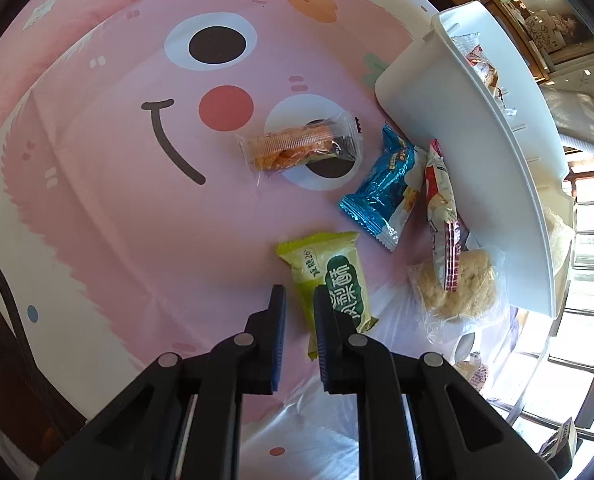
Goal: Organize snacks
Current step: 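Grasp the green pineapple-cake packet with the left tool while the right tool grasps the clear white-bread bag, then lift both held snacks and carry them over the white tray, then open both tools to drop the snacks into the tray, then withdraw both open tools from the tray toward the remaining snacks, then grasp the clear orange-stick packet with the left tool while the right tool grasps the white LIPO packet, then carry both packets over the white tray and open both tools to drop them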
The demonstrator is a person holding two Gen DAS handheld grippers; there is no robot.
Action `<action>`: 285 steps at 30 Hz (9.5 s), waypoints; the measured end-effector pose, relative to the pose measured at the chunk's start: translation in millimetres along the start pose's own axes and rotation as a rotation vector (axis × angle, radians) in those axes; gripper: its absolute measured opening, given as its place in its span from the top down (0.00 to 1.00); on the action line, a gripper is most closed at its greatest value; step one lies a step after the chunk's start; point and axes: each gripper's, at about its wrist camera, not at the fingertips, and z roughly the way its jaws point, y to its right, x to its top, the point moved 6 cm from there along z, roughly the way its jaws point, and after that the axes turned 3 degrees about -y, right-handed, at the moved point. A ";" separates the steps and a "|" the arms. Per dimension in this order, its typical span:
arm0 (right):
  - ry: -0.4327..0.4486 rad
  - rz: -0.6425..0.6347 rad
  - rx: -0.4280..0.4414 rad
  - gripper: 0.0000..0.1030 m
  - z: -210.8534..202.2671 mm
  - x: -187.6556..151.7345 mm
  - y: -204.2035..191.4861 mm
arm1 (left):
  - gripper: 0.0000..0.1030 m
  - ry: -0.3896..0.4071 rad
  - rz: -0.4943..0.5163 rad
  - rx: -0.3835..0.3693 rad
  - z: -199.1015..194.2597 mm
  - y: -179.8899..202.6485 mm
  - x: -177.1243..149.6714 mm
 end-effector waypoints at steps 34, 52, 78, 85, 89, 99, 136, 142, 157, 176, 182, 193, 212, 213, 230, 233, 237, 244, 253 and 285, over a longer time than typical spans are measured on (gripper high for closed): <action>-0.047 0.046 0.013 0.31 2.9 8.0 31.0 | 0.65 -0.078 0.065 0.128 40.5 66.8 22.0; 0.065 0.047 -0.002 0.31 -40.2 15.7 26.5 | 0.65 -0.027 0.223 0.119 -16.0 105.4 4.0; 0.359 0.078 -0.002 0.31 -117.4 141.8 -1.1 | 0.65 0.109 0.650 0.077 -182.6 183.2 76.7; 0.369 0.135 -0.022 0.31 -108.1 170.2 -9.0 | 0.65 0.142 0.752 0.028 -180.3 201.1 109.9; 0.355 0.171 -0.023 0.30 -96.4 183.2 -12.3 | 0.65 0.176 0.825 0.009 -171.1 213.1 130.3; 0.314 0.260 -0.045 0.28 -72.9 198.5 -12.4 | 0.39 0.164 0.940 -0.049 -143.1 235.0 150.0; 0.239 0.546 0.023 0.28 -102.9 83.6 -37.2 | 0.30 0.153 1.022 -0.014 -162.9 107.7 83.1; 0.228 0.571 0.067 0.28 -100.8 66.0 -47.2 | 0.30 0.155 1.013 -0.020 -161.5 82.5 69.6; 0.159 0.664 0.146 0.28 -71.0 59.8 -63.4 | 0.30 0.118 1.137 -0.012 -117.8 62.1 68.6; 0.112 0.671 0.230 0.28 -8.0 91.4 -85.3 | 0.31 -0.060 1.214 0.053 -25.3 60.3 77.1; 0.082 0.650 0.207 0.28 11.9 99.5 -85.6 | 0.31 -0.071 1.195 0.071 -8.3 65.2 88.7; 0.049 0.630 0.197 0.28 38.5 110.8 -85.0 | 0.37 -0.124 1.143 0.070 16.5 65.9 104.2; -0.016 0.523 0.148 0.30 64.6 126.8 -99.6 | 0.67 -0.088 1.107 0.080 25.7 75.5 119.6; -0.016 0.527 0.146 0.34 64.6 126.3 -98.7 | 0.69 -0.086 1.106 0.084 26.1 76.1 119.8; 0.007 0.491 0.154 0.71 47.5 111.6 -104.7 | 0.81 -0.097 1.074 0.070 21.7 69.3 83.8; 0.012 0.477 0.155 0.76 42.6 105.5 -108.8 | 0.81 -0.085 1.064 0.074 18.2 67.7 76.2; 0.028 0.470 0.153 0.82 34.4 98.8 -108.0 | 0.81 -0.063 1.047 0.080 10.7 64.6 67.9; 0.047 0.439 0.150 0.96 20.5 92.7 -109.6 | 0.81 -0.022 1.020 0.073 -11.2 54.6 61.9; 0.055 0.439 0.155 0.97 6.1 77.0 -106.4 | 0.81 0.041 0.985 0.048 -43.7 50.2 63.8; 0.279 0.416 0.101 0.98 -118.5 62.1 -57.8 | 0.81 0.108 1.032 -0.023 -165.2 93.7 34.9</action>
